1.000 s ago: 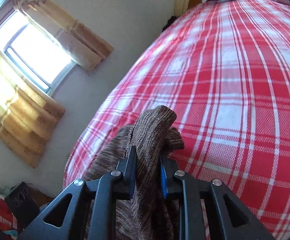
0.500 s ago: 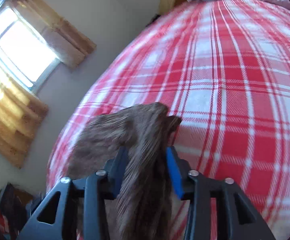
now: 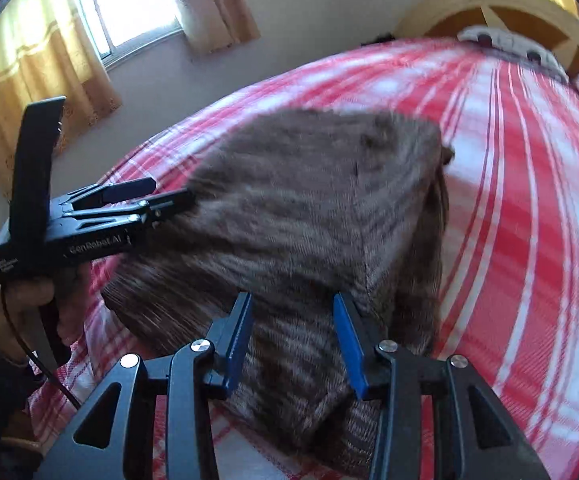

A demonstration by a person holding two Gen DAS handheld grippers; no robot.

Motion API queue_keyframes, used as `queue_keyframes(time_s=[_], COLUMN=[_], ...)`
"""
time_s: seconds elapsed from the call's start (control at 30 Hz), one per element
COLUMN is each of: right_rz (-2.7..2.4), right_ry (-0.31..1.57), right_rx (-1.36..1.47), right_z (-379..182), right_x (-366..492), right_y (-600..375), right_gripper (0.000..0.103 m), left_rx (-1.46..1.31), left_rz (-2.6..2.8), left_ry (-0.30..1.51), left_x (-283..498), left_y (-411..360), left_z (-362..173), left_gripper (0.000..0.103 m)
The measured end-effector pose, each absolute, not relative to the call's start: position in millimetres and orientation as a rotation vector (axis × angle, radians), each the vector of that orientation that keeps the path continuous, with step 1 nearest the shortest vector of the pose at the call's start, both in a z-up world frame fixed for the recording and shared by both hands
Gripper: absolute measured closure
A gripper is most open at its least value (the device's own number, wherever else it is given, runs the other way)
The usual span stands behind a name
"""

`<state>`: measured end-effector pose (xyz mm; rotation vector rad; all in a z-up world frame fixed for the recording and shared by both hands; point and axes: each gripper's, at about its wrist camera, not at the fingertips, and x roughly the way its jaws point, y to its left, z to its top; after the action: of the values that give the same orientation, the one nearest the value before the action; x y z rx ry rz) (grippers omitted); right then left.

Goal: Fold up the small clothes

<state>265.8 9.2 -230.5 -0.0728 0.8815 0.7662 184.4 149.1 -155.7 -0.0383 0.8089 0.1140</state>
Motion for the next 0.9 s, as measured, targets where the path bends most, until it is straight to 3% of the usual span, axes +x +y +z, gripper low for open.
queue_keyframes(time_s=[0.77, 0.9], right_rz=[0.616, 0.56], right_ry=[0.82, 0.751], right_rx=[-0.124, -0.089], right_z=[-229.4, -203.2], right_x=[208.0, 179.7], right_y=[-24.2, -43.6], right_gripper=[0.06, 0.053], left_rx=[-0.055, 0.02], left_rz=[0.101, 0.078], left_ry=[0.847, 0.786], left_x=[147.3, 110.6], left_y=[135.8, 118.9], left_z=[-161.4, -138.0], left_gripper=[0.007, 0.007])
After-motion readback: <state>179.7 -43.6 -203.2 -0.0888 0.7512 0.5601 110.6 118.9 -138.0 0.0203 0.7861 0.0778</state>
